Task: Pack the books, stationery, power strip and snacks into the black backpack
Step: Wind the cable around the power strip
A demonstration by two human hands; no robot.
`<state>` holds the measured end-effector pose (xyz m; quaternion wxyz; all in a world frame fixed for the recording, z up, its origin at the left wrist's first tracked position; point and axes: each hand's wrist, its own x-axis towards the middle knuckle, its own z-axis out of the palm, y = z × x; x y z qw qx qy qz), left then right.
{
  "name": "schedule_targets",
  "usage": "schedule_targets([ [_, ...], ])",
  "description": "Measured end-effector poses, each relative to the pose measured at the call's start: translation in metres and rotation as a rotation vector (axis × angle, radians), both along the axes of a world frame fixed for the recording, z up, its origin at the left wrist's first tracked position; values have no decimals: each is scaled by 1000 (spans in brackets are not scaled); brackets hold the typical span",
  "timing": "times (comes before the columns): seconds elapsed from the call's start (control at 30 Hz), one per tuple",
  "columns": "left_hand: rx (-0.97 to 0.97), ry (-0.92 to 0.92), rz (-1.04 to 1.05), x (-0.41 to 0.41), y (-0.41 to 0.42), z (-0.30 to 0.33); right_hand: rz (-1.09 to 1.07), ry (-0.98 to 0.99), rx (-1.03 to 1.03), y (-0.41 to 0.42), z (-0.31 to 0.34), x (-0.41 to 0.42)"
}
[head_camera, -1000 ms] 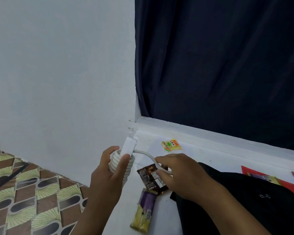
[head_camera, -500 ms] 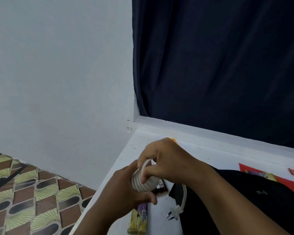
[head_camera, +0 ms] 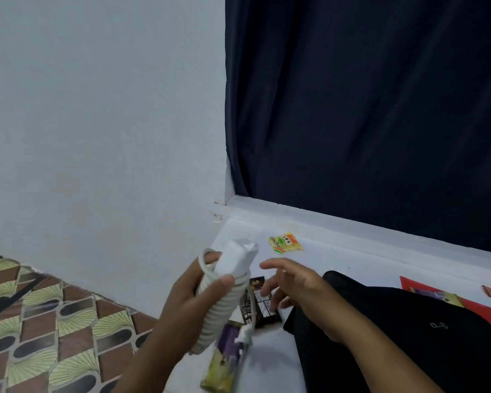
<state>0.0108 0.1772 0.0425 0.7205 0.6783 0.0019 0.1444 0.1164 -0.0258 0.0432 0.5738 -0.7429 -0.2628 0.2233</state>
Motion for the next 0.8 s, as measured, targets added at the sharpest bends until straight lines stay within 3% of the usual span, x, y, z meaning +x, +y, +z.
schedule_targets([
  [0.1,-49,-7,-51,-2,7,15,-10,-47,-134,2,-19,-8],
  [0.2,-64,-44,-72,-3,5,24,83,51,-51,21,-32,-21],
  [0.3,-81,-71,-120,-6,2,30,104,17,-22,41,-48,-26],
  [0.57,100,-60,-83,-10,20,30,-303,12,149,20,-25,-20],
  [0.8,218,-39,-38,-10,15,15,-552,-210,133,-23,-11,-26],
])
